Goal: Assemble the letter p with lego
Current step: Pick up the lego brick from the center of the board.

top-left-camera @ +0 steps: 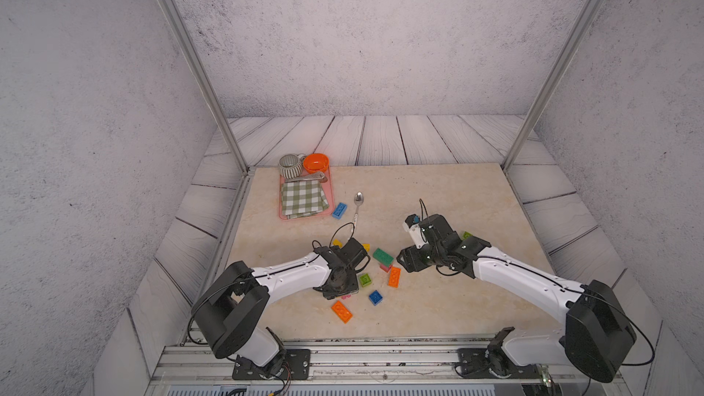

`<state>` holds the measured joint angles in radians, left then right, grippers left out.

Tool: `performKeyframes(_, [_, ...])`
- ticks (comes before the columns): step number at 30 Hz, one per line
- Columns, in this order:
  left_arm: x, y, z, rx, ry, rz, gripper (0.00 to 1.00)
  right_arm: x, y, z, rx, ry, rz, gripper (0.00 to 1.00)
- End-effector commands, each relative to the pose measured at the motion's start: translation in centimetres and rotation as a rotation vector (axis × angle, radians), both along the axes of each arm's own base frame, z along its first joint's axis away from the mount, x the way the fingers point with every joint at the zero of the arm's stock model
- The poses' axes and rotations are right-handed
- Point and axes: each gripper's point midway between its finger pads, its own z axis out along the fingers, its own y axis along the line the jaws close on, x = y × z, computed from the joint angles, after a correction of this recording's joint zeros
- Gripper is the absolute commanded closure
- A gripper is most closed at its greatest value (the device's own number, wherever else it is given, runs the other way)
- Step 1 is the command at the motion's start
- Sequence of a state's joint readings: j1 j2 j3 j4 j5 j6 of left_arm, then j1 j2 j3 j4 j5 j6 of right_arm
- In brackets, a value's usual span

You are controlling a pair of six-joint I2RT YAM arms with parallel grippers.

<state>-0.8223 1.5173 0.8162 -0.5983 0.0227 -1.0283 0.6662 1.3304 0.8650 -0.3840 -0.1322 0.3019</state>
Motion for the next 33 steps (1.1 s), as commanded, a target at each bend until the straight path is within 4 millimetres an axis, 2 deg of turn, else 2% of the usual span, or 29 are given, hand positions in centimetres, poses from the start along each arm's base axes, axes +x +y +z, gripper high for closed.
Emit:
performKeyframes(1, [-0.1, 0.2, 0.2, 0.014, 0.001, 0.017, 0.56, -0.2, 0.2, 0.7, 0.031, -0.018, 0.015, 0.28])
performKeyframes(3, [-0.1, 0.2, 0.4, 0.011, -0.002, 0.021, 0.58, -0.2, 0.1, 0.7, 0.034, -0.019, 0.012, 0.28])
performKeyframes(8, [0.3, 0.5, 1.6, 0.026, -0.016, 0.043, 0.78, -0.4, 0.1, 1.0, 0.051, -0.042, 0.021, 0.25])
performKeyframes(12, [0.9, 0.0, 3.6, -0.027, -0.014, 0.062, 0.8, -0.7, 0.4, 2.0, 0.092, -0.08, 0.044, 0.14])
performKeyframes(16, [2.0, -1.0, 6.9, -0.212, -0.028, 0.15, 0.81, -0.8, 0.9, 3.3, 0.163, -0.108, 0.046, 0.06])
performKeyframes(20, [3.8, -3.0, 11.3, -0.516, -0.093, 0.325, 0.8, -0.6, 0.9, 5.2, 0.264, -0.152, -0.014, 0.04])
performKeyframes(23, [4.9, -4.0, 14.1, -0.708, -0.126, 0.466, 0.79, -0.5, 1.4, 6.4, 0.366, -0.163, -0.056, 0.07])
performKeyframes(26, [5.3, -4.1, 15.5, -0.77, -0.117, 0.558, 0.79, -0.3, 2.1, 6.8, 0.457, -0.12, -0.101, 0.13])
performKeyframes(29, [5.6, -5.0, 16.2, -0.822, -0.084, 0.59, 0.79, -0.3, 3.0, 7.2, 0.541, -0.067, -0.123, 0.15])
performKeyframes(33, [5.8, -6.4, 16.2, -0.865, -0.044, 0.602, 0.79, -0.4, 4.1, 7.9, 0.626, -0.033, -0.138, 0.18])
